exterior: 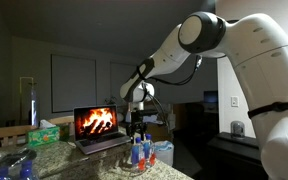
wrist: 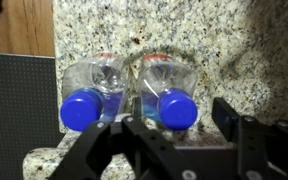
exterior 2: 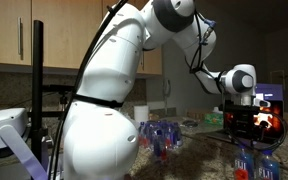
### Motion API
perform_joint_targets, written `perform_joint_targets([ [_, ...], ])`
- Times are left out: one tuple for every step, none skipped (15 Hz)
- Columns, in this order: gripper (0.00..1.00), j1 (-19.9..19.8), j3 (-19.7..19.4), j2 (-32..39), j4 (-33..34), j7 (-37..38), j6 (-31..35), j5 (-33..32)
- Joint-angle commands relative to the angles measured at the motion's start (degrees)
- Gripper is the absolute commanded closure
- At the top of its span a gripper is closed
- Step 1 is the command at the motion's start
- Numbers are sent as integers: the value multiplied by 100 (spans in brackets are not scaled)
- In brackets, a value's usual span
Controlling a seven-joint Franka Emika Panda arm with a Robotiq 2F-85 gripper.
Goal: Move the three bottles to the right
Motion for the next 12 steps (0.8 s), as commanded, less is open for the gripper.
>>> perform_joint_targets([
  [1,-91,81,-52,28,-211,-82,122],
  [0,-91,96,-113,27,-269,-113,121],
  [0,-79,105,-234,-3,-308,-113,93],
  [0,-73,123,-344,-23,-391,-126,81],
  [0,-43,130,-504,-66,-399,-96,32],
  [0,-25,159,-667,-98,-501,-114,26],
  [0,20,184,-874,-149,-532,-114,-15],
  [0,62,226,-1067,-213,-628,-107,-43],
  [0,108,268,-1234,-280,-703,-73,-86],
  [0,197,349,-1404,-335,-843,-150,-169],
  [0,313,437,-1511,-326,-940,-324,-229],
  [0,414,520,-1585,-361,-1026,-439,-245],
])
